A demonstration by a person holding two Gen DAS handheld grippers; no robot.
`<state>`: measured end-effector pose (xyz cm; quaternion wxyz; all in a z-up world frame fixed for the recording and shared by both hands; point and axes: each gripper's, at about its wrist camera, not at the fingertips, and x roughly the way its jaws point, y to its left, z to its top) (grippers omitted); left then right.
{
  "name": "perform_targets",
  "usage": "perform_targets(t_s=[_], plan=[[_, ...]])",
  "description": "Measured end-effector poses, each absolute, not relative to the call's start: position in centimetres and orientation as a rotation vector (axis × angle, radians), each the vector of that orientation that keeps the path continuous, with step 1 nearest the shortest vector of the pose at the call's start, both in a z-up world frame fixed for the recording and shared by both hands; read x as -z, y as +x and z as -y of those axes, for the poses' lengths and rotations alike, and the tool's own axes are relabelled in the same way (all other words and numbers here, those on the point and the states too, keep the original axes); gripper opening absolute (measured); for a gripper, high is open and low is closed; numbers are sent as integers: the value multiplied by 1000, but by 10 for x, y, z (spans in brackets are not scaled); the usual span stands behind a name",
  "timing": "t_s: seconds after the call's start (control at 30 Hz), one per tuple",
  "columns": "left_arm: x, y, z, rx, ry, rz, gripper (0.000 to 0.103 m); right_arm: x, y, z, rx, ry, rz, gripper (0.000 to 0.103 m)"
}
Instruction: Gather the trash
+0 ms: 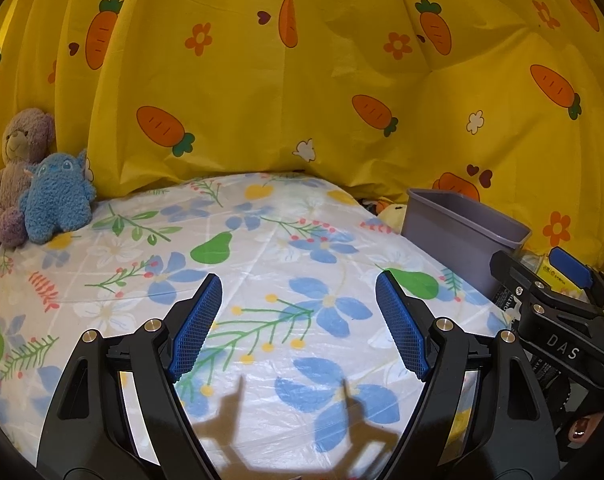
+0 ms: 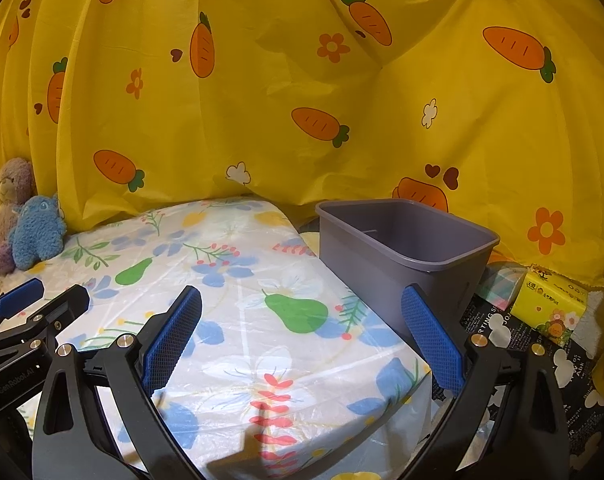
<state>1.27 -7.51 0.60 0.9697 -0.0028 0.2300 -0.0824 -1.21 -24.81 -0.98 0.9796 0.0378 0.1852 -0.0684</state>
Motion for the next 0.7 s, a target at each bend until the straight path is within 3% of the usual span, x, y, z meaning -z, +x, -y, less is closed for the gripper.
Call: perform_targets(t_s=[0.37, 0.7], plan=[[-5, 27, 73, 171, 1, -475, 81, 9, 5, 246, 142, 76, -388, 96], [0, 38, 67, 162, -7, -500, 93, 11, 14, 246, 143, 77, -401, 96]])
